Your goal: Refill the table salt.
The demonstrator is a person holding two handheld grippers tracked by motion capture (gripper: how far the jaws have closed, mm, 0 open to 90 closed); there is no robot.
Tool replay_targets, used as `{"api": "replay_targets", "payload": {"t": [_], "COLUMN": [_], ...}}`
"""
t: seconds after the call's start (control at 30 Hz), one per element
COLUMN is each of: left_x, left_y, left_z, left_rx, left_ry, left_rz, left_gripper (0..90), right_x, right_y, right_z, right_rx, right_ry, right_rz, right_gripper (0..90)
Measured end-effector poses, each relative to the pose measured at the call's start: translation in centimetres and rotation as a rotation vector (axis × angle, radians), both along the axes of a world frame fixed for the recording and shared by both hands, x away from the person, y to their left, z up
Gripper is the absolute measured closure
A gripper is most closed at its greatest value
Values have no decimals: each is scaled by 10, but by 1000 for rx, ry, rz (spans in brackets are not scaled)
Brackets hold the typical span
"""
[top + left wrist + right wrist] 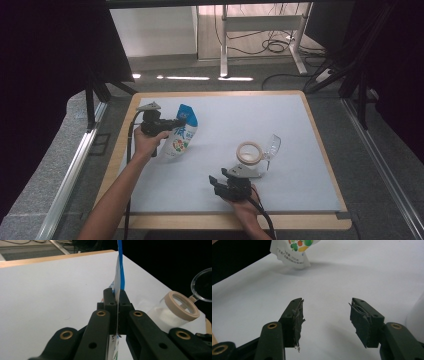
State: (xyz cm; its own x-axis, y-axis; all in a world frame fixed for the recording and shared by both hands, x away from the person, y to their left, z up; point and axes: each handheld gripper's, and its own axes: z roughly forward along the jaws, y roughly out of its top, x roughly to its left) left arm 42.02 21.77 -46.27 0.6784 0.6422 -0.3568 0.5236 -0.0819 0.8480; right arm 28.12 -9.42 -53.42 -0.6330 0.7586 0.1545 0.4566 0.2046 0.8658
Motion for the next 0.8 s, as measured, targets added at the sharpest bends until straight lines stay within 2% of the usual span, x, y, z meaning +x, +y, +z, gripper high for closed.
{"api": "replay_targets", "payload": {"t": [0.1, 0.17, 0.23, 0.47, 0.67, 0.8], "left_x": [-5, -10, -14, -33, -46, -56], "left_y": [8, 15, 20, 37, 47, 50], "left_z": [-3, -5, -6, -8, -11, -12], "left_rx": [8, -11, -12, 20, 23, 52], "left_ry": [-7, -16, -23, -64, -82, -108], "left_rz": [17, 29, 42, 76, 96, 110], "left_gripper": [897, 897, 897, 896, 896, 895], "right_x": [0, 0, -1, -1, -1, -1], "right_y": [0, 0, 0, 0, 0, -2], "right_z": [0, 0, 0, 0, 1, 2], "right_rx": [0, 1, 3, 3, 2, 4], "right_ry": [0, 1, 3, 5, 3, -1], "right_rz": [0, 0, 0, -4, -5, -11], "right_gripper": [444, 444, 444, 443, 440, 437]}}
